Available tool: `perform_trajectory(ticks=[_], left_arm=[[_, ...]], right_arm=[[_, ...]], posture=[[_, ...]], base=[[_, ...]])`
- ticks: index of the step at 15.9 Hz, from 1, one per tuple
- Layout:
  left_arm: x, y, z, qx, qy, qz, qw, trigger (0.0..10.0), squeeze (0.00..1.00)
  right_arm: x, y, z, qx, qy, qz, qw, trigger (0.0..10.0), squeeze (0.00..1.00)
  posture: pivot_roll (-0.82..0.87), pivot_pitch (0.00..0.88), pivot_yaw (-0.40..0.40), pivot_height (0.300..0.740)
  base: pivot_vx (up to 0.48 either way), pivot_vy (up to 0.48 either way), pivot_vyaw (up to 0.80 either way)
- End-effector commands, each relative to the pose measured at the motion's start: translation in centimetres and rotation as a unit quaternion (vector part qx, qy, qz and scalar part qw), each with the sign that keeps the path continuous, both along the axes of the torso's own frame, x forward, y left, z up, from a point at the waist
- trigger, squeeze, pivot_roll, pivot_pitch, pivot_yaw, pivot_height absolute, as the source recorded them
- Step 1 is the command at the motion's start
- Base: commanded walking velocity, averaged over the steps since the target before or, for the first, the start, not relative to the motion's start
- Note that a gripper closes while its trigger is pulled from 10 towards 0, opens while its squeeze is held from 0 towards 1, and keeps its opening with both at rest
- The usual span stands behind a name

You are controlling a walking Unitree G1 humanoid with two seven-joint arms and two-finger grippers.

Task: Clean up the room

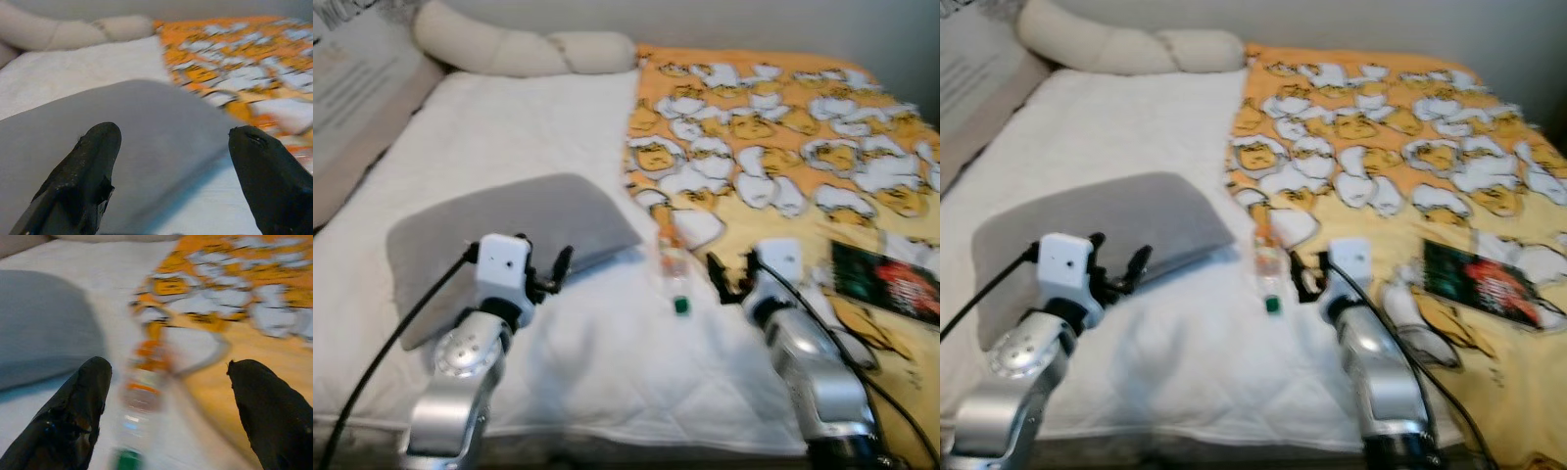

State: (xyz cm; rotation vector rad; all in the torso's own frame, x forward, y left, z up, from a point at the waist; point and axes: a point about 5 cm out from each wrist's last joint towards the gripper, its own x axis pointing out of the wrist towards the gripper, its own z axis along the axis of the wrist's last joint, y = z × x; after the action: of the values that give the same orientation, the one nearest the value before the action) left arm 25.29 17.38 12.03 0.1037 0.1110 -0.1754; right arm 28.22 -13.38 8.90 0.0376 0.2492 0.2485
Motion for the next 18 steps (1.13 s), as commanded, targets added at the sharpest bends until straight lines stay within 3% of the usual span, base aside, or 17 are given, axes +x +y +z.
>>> perform_trajectory(ticks=[1, 5, 10, 12, 14, 18], left_arm=[[0.1, -0.2, 0.4, 0.0, -0.006, -0.002, 1.0, 10.0, 0.0], [-0.1, 0.0, 0.5, 0.0, -0.006, -0.002, 1.0, 10.0, 0.0], [-0.8, 0.4, 0.9, 0.022, 0.009, -0.038, 0.999, 10.0, 0.0], [-1.5, 0.3, 1.2, 0.032, 0.045, -0.111, 0.992, 10.0, 0.0], [-2.2, 0.2, 1.6, 0.046, 0.076, -0.19, 0.978, 10.0, 0.0], [-2.7, 0.2, 2.1, 0.04, 0.122, -0.26, 0.957, 10.0, 0.0]], right_arm=[[0.3, -0.3, -0.1, -0.01, 0.011, 0.009, 1.0, 10.0, 0.0], [1.8, 0.4, -0.3, -0.016, 0.051, 0.037, 0.998, 10.0, 0.0], [3.9, 2.0, -1.2, -0.022, 0.148, 0.096, 0.984, 10.0, 0.0], [5.0, 1.9, -1.8, -0.073, 0.194, 0.091, 0.974, 10.0, 0.0], [6.2, 1.3, -1.3, -0.09, 0.193, 0.064, 0.975, 10.0, 0.0], [7.5, -0.2, -0.5, -0.117, 0.217, 0.014, 0.969, 10.0, 0.0]], posture=[[0.01, 0.0, -0.019, 0.74], [0.03, 0.0, -0.02, 0.74], [0.06, 0.0, -0.009, 0.74], [0.08, 0.0, -0.014, 0.74], [0.09, 0.0, -0.025, 0.74], [0.1, 0.0, -0.03, 0.74]], base=[[0.311, 0.0, 0.0], [0.305, 0.0, 0.0], [0.0, 0.0, 0.0], [0.0, 0.0, 0.0], [0.0, 0.0, 0.0], [0.0, 0.0, 0.0]])
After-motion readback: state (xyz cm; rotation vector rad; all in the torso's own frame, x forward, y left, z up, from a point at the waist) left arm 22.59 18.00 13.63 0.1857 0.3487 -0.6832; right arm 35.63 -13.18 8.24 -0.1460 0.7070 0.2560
